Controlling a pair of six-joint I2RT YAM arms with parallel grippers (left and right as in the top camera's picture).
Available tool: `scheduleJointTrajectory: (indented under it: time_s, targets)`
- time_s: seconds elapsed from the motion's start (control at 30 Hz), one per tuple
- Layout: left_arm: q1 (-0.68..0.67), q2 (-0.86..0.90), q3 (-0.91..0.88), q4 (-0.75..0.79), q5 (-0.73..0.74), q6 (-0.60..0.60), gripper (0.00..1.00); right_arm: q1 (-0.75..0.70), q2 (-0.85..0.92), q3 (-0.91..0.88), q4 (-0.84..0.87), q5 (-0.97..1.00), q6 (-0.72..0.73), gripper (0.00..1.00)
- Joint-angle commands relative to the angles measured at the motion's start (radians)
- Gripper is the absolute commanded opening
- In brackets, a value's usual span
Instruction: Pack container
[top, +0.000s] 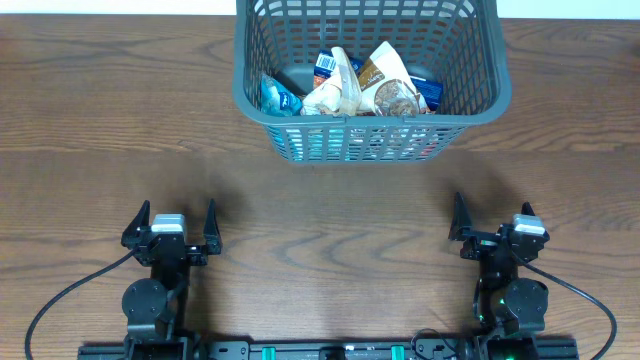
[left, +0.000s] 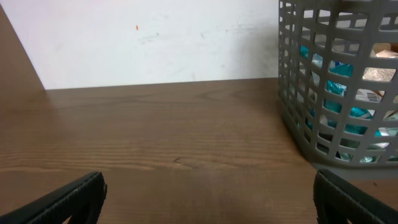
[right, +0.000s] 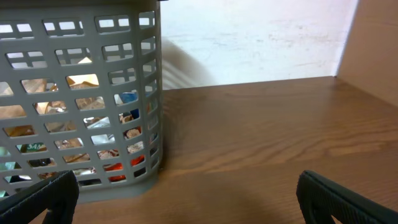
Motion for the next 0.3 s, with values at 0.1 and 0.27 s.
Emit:
scheduleJointTrajectory:
  time_s: [0.1, 0.27]
  targets:
    - [-0.004, -0.008, -0.014, -0.043, -0.011, -0.005, 0.99, -0.004, -0.007, -0.005, -0.001, 0.006, 0.016, 0.99]
    - [-0.004, -0.008, -0.014, -0.043, -0.011, -0.005, 0.99, -0.004, -0.007, -0.005, -0.001, 0.006, 0.016, 0.99]
